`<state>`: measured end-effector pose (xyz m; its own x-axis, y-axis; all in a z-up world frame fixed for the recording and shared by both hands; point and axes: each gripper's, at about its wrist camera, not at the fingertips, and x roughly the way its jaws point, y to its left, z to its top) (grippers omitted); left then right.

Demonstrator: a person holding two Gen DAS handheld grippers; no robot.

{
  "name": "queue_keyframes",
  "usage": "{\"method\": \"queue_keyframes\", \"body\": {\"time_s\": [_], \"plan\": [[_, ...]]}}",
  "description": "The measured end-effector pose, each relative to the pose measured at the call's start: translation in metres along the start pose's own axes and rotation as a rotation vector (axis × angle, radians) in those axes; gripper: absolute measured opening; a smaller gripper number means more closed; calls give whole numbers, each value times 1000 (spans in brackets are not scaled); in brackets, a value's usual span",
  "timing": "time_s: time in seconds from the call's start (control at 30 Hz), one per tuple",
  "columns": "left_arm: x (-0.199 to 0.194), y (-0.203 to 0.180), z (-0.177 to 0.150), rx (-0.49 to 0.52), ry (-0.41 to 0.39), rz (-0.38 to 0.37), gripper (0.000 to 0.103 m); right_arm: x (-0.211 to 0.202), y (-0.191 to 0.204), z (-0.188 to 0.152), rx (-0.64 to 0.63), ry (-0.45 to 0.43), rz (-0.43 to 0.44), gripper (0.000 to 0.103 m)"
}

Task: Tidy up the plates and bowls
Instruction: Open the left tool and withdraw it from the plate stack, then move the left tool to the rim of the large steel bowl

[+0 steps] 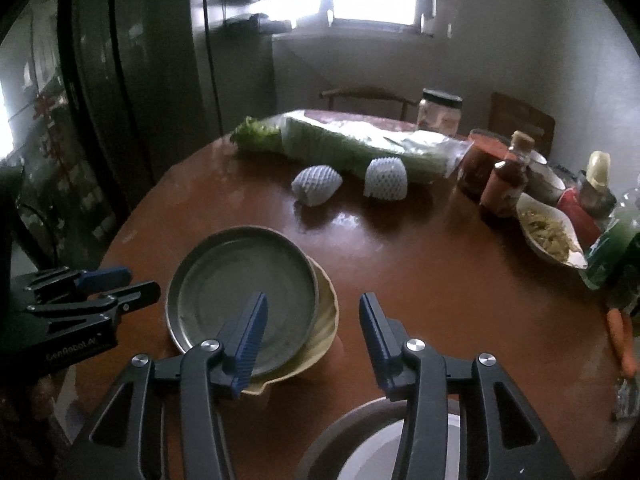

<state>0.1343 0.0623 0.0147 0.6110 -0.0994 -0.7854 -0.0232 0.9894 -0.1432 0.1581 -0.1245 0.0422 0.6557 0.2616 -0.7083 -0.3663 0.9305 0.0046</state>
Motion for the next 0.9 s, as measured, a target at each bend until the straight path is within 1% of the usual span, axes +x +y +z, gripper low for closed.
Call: {"method": "queue_keyframes", "body": {"time_s": [0.23,0.53,0.6,0.63,0.7,0.9], "plan": [[-19,-19,-5,20,-38,-4,44,-36,-12,-8,19,-70,-8,49],[-37,-53,-17,63,-66,-37,44,-79,-39,-27,59,-143,-39,50],[-39,-62,-21,76,-69,-48,45,-87,-46,-31,71,-157,-47,52],[-40,-66,-23,81,-69,-51,45,-90,-48,-34,75,-162,-50,58],[-41,-75,-26,89,-72,-65,45,-100,-56,-40,92,-179,-63,62],[-42,-99,-36,126,-64,-98,46,-114,-75,-57,119,-185,-88,65]]}}
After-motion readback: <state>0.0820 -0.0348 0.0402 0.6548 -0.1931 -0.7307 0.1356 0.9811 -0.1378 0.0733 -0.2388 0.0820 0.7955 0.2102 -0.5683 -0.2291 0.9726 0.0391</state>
